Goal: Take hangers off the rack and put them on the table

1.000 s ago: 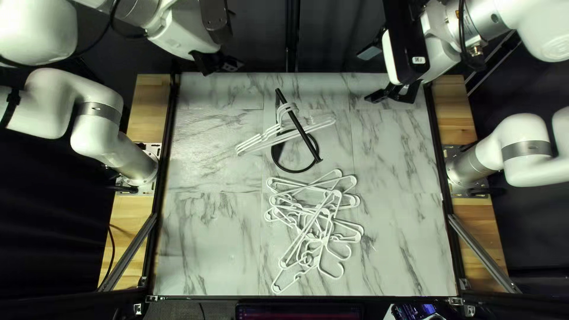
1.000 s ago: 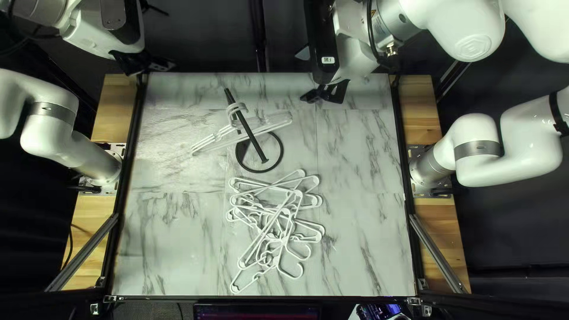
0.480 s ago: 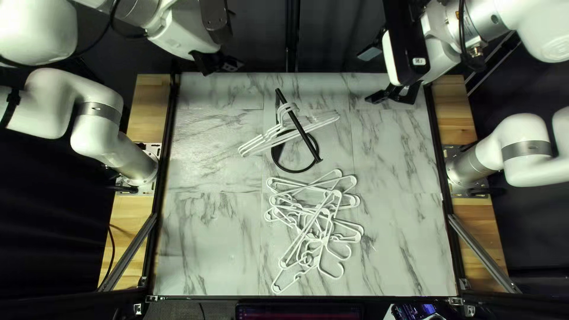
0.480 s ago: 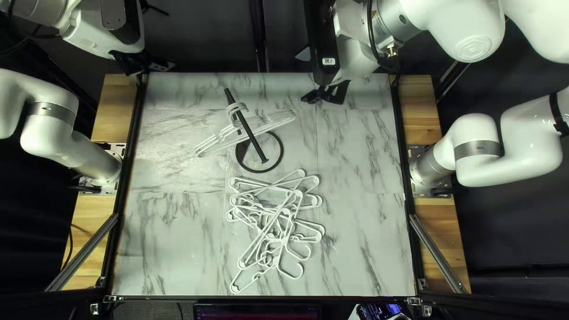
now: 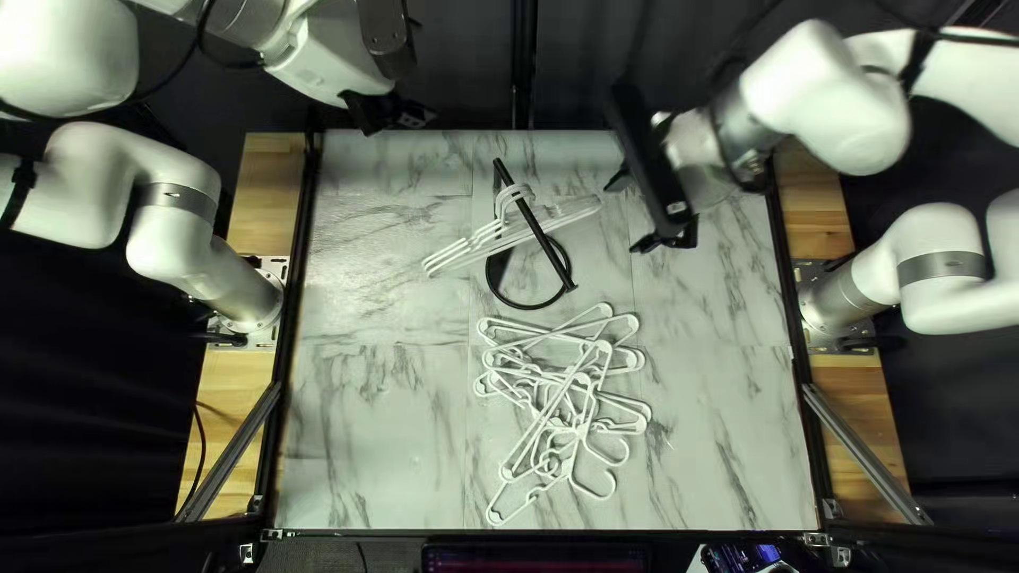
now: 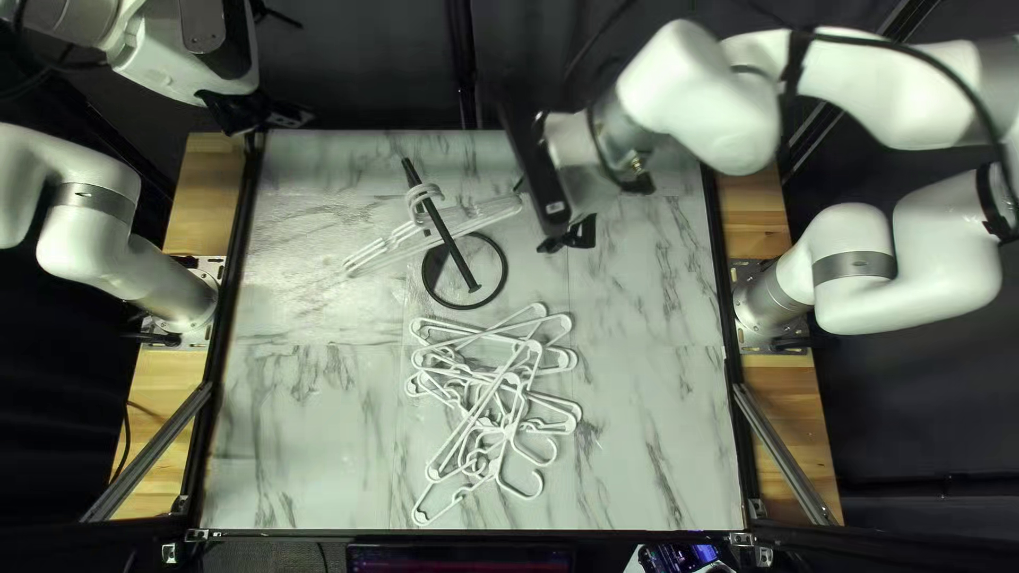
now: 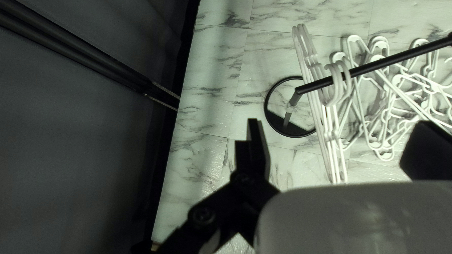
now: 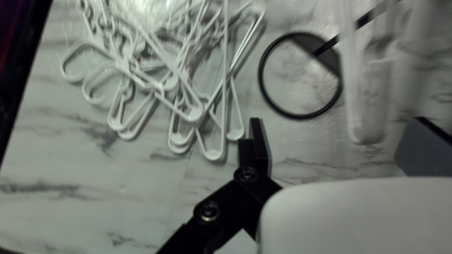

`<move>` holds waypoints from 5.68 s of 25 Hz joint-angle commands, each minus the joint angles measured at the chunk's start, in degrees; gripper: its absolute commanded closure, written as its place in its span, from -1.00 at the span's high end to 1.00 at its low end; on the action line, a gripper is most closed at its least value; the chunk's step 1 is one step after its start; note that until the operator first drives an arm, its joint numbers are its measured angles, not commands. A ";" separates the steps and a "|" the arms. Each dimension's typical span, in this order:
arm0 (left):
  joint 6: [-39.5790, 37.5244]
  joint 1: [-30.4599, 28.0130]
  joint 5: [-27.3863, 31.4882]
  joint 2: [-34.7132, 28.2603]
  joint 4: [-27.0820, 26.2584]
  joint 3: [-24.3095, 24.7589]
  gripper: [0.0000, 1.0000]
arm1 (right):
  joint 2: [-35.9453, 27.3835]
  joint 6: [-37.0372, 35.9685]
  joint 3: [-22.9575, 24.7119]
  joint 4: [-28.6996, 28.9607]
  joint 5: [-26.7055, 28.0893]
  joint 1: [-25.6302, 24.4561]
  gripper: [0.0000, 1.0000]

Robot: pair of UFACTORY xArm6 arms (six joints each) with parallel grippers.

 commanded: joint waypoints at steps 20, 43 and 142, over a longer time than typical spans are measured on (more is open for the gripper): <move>0.00 0.00 0.00 0.00 0.00 0.00 1.00 | -7.16 19.94 4.45 -14.09 -1.39 1.06 1.00; 0.00 0.00 0.00 0.00 0.00 0.00 1.00 | 0.77 27.26 9.93 -18.55 -19.95 1.94 1.00; 0.00 0.00 0.00 0.00 0.00 0.00 1.00 | 1.37 37.40 9.42 -22.07 -19.78 10.34 1.00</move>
